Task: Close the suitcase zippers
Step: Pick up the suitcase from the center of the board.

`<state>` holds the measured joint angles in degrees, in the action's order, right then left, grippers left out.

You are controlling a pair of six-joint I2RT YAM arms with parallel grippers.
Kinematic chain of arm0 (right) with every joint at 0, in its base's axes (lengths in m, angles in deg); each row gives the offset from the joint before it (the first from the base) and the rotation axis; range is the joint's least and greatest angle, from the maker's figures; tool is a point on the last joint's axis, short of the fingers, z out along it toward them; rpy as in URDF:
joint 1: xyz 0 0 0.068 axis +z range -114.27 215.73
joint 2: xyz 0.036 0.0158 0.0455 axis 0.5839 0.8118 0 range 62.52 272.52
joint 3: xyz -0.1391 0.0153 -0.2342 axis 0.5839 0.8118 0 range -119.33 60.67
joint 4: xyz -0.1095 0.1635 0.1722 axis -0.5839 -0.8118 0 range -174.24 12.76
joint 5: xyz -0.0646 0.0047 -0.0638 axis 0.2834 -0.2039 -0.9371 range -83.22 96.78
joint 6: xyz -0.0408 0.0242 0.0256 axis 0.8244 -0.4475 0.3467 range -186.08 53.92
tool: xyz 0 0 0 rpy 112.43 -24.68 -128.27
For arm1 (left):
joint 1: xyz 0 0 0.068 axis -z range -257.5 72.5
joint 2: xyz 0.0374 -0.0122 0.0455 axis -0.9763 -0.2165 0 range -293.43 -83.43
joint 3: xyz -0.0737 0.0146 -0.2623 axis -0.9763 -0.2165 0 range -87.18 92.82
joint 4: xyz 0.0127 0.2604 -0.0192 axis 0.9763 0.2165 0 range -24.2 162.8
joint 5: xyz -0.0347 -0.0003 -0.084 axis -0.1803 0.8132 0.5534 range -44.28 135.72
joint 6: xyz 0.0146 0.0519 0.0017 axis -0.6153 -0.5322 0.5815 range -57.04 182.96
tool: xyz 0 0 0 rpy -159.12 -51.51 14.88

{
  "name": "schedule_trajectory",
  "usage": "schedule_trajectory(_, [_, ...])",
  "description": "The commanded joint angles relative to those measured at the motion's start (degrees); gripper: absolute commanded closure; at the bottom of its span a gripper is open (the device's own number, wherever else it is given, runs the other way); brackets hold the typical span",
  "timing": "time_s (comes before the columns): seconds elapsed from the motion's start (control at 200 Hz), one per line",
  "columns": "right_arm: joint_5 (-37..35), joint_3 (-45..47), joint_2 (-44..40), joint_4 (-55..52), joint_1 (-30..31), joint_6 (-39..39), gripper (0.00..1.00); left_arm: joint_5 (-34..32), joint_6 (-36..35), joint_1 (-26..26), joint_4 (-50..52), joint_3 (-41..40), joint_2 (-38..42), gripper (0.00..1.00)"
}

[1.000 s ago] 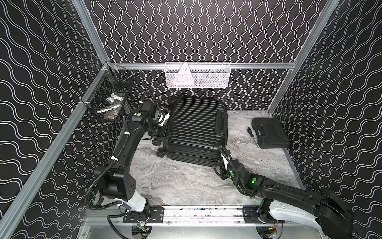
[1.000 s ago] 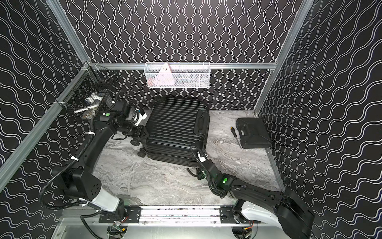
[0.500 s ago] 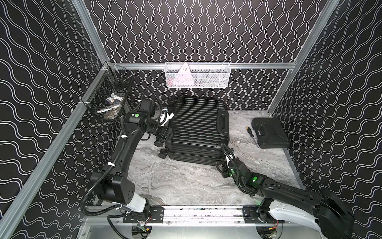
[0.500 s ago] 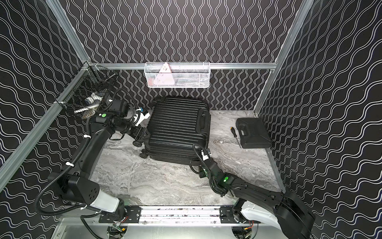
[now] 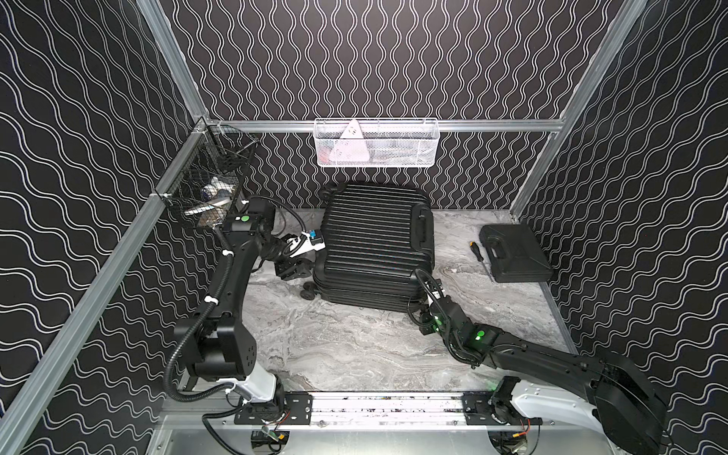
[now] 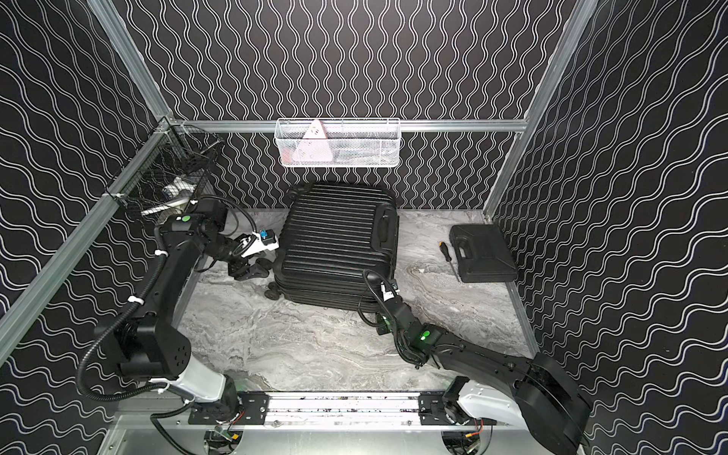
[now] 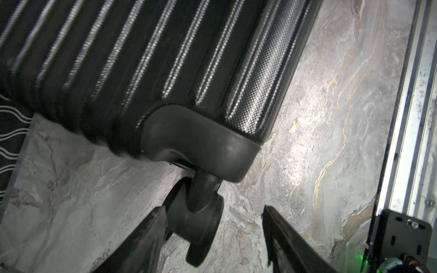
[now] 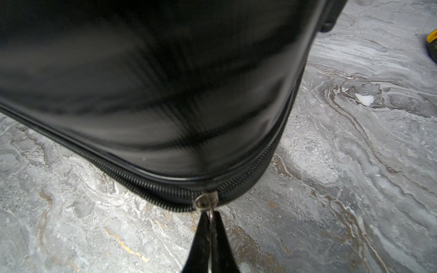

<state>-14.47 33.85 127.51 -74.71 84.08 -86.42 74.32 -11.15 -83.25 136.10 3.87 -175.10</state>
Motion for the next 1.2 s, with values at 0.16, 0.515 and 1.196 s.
schedule_trajectory(0.16, [2.53, -0.15, 1.15, -0.07, -0.1, -0.75, 1.0, -5.49, -5.18, -0.13, -9.13, -2.51, -1.56, 0.31])
schedule_trajectory(0.515, [3.19, 0.11, 1.63, 0.73, -0.11, -0.94, 1.0, -6.44, -7.98, -0.06, -6.51, -2.07, -4.3, 0.29])
schedule_trajectory(1.196, [2.59, 1.34, -0.36, 0.77, -0.12, -2.16, 1.0, -6.65, 0.73, 3.57, -9.56, -14.33, 3.85, 0.72])
